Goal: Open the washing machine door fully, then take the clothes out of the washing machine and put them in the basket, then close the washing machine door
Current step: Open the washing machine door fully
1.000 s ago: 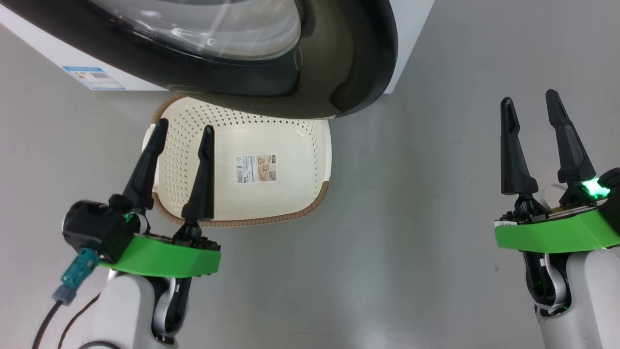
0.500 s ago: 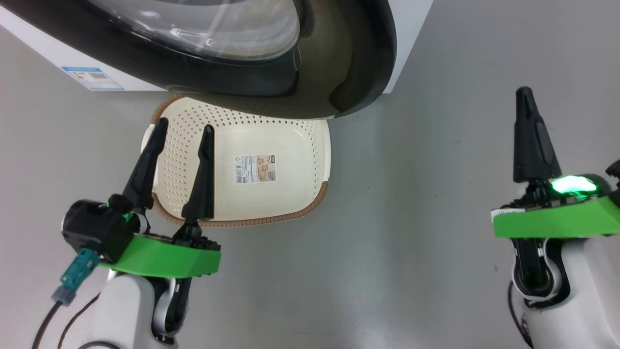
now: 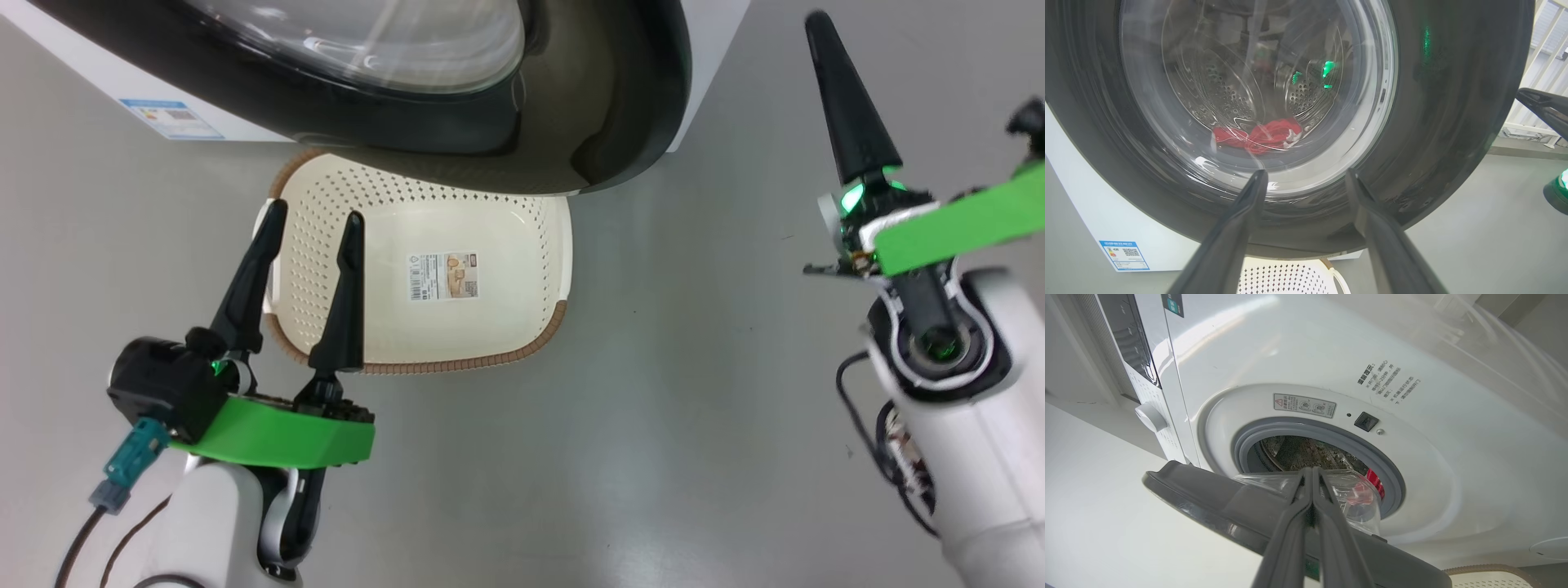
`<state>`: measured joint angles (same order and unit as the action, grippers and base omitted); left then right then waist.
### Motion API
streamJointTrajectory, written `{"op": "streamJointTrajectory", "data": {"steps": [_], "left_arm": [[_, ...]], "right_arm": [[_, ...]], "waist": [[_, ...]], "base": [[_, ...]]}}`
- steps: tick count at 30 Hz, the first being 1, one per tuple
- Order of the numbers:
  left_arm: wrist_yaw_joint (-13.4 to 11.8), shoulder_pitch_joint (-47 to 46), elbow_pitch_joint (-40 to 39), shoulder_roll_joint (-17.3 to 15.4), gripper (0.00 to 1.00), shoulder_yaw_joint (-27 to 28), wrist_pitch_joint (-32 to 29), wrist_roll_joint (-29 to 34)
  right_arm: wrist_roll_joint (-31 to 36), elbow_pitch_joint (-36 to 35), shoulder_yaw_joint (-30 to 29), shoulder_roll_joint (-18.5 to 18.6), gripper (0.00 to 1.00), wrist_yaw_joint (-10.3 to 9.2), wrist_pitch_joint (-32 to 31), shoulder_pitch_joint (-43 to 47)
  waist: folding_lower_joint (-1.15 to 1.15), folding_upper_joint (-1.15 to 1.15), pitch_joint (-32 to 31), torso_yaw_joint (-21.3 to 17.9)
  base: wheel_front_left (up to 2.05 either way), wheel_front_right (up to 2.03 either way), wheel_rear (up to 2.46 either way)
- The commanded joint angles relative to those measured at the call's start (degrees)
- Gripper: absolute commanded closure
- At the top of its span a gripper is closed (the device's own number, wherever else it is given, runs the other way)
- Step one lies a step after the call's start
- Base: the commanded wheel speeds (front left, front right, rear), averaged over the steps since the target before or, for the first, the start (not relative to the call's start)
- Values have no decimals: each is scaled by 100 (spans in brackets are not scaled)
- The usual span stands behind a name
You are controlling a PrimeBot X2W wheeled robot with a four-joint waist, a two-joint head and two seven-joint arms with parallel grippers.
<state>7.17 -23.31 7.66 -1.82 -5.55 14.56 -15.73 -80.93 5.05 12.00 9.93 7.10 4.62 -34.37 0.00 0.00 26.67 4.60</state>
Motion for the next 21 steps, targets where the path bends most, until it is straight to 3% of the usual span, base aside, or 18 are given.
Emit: {"op": "streamJointTrajectory", "data": {"steps": [1,11,21], "left_arm": [[32,78,-117,-106,0,153,44,-44],[32,25,-69,-106,0,81,44,-128],[32,-19,-48,-106,0,31,44,-188]], "right_arm": [[-227,-135,126,12,100,39,-185,-125],[-2014,641,109,350,100,39,-2501,-1220],[-2544,1626,193,535,100,39,-4089,-2091]], "waist": [[0,0,31,40],[0,0,119,215],[0,0,217,330]], "base": [[0,0,0],[0,0,0],[0,0,0]]}}
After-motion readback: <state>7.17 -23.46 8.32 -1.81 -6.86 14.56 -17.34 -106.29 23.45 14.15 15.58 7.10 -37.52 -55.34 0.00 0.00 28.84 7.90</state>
